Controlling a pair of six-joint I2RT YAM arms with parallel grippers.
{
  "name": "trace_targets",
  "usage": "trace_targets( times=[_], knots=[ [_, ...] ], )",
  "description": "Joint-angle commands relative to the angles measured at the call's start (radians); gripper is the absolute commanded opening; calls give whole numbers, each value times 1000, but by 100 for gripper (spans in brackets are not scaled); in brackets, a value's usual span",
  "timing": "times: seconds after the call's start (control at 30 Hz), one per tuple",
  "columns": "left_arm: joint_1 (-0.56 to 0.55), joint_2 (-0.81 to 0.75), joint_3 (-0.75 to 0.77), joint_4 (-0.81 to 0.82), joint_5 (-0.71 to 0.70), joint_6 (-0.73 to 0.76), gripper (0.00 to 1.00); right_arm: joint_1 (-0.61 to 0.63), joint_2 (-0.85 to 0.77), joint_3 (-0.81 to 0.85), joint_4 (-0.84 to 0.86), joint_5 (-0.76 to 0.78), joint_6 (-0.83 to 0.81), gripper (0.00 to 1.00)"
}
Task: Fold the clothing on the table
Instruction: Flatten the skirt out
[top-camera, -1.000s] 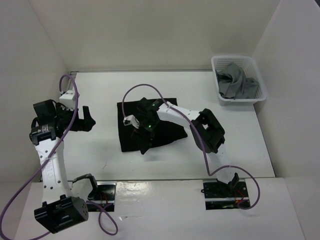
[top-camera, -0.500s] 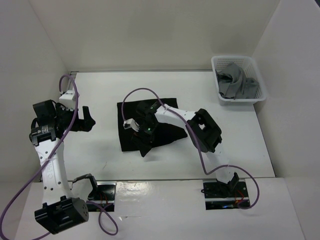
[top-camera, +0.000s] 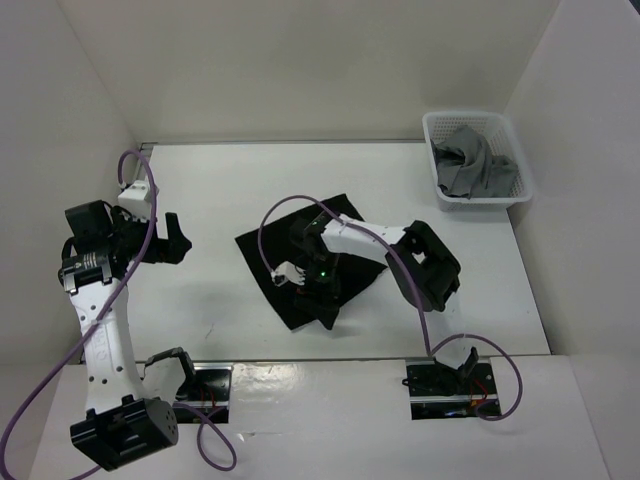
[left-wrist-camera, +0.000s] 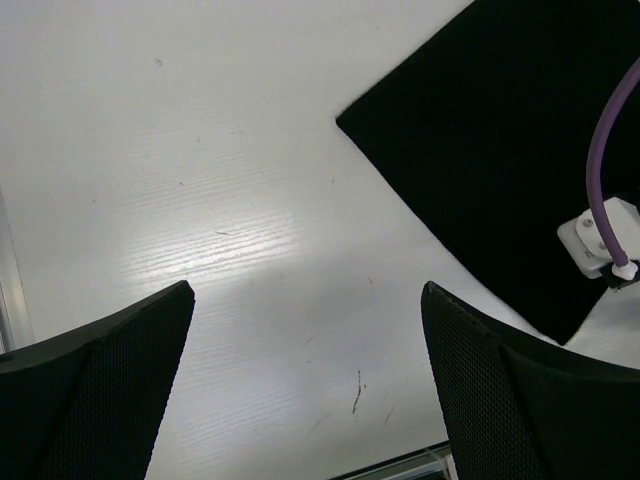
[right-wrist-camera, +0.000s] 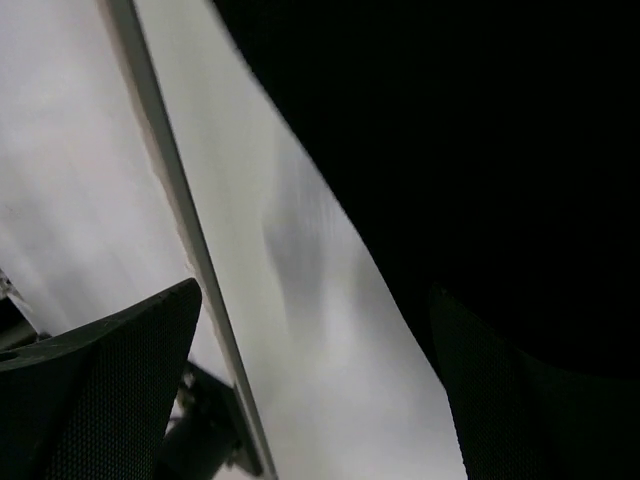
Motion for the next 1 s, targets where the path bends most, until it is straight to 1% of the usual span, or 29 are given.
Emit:
trace_targets(
  times=[0.0,0.03,0.07,0.13,0.17,0.3,0.37,0.47,0.5,0.53,0.57,0.63,0.67,0.7,0.73,0.8,0.83,0.9,0.97],
  knots=[
    [8,-22,-6,23,42,14,100,6,-110,-67,-123,262,-36,98],
    [8,-22,-6,23,42,14,100,-4,-131,-78,-140,301,-36,98],
    [8,-22,-6,23,52,14,100,-5,-151,-87,-150,372,-36,98],
    [8,-31,-6,23,52,14,100,-24,-206,-129,-150,442,-21,98],
    [8,-31,-6,23,52,14,100,-37,-226,-151,-150,510,-12,98],
    [8,-41,-6,23,52,23,100,-64,-317,-278,-150,644,16,99],
    [8,-41,-6,14,61,23,100,-86,-346,-292,-150,672,25,99],
    [8,-41,-6,14,61,23,100,-116,-414,-218,-150,620,25,99],
    [8,-41,-6,14,61,23,100,-126,-426,-125,-150,562,25,99],
    [8,-41,-6,14,61,23,100,-136,-438,-75,-141,530,34,99],
    [8,-41,-6,14,61,23,100,-164,-438,10,-93,496,46,99],
    [8,-41,-6,14,61,23,100,-188,-438,63,-14,421,113,99],
    [8,-41,-6,14,61,23,100,-208,-447,88,32,407,143,99],
    [8,-41,-6,14,52,23,100,-209,-447,88,135,407,175,99],
    [8,-41,-6,14,52,23,100,-224,-447,88,188,407,233,99],
    [8,-41,-6,14,52,23,100,-235,-431,79,317,422,279,99],
    [8,-41,-6,14,52,14,100,-235,-403,79,348,451,313,99],
    [8,-41,-6,14,41,14,100,-244,-359,91,395,460,332,99],
    [8,-41,-6,23,41,14,100,-244,-279,106,417,470,370,99]
  ],
)
